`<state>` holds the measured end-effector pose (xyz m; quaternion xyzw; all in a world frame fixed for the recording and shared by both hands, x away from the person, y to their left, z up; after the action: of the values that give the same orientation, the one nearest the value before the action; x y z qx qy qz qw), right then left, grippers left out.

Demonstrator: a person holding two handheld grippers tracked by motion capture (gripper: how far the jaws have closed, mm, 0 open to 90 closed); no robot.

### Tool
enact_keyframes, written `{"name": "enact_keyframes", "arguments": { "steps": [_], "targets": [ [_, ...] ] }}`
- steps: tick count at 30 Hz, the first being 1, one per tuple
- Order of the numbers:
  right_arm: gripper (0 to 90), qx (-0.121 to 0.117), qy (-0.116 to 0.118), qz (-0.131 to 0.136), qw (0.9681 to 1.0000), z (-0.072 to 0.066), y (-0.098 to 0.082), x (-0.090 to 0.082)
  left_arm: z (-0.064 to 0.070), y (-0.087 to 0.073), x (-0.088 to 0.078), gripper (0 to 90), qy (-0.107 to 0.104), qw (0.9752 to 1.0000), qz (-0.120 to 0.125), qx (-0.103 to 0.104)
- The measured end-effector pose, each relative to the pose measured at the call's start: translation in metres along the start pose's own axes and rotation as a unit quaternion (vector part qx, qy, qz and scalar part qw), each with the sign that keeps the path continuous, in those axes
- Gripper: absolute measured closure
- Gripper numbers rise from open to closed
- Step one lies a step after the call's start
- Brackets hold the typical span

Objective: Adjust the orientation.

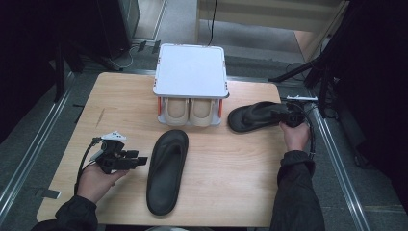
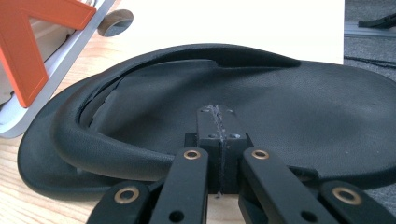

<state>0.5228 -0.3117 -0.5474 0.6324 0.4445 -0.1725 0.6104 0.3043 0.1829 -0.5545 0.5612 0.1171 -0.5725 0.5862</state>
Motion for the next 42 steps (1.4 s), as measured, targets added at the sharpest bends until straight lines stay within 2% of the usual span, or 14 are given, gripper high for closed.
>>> {"name": "enact_keyframes", "arguments": {
  "steps": [12,30,42],
  "targets": [
    [90.0,-0.014,-0.004,-0.009,0.9998,-0.010,-0.010,-0.007,-0.003,0.005,0.000,45.8,-0.003,1.0000,0.006,0.000],
    [90.0,-0.028,-0.007,-0.018,0.9994,-0.025,-0.036,-0.026,-0.005,0.024,0.005,45.5,-0.007,0.9997,0.020,0.009],
    [90.0,-0.036,-0.008,-0.022,0.9991,-0.040,-0.053,-0.038,-0.005,0.035,0.009,45.5,-0.010,0.9997,0.018,0.015]
  ]
}}
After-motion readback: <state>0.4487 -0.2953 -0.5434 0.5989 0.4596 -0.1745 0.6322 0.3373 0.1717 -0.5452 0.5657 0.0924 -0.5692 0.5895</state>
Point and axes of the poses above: each handheld gripper's, and its own axes: x roughly forward along the jaws, y roughly out of its top, z roughly to its right, the point moved 8 cm from there along x, roughly forward along the jaws, and after that the axes turned 7 degrees about -z, right-handed, at the moved point
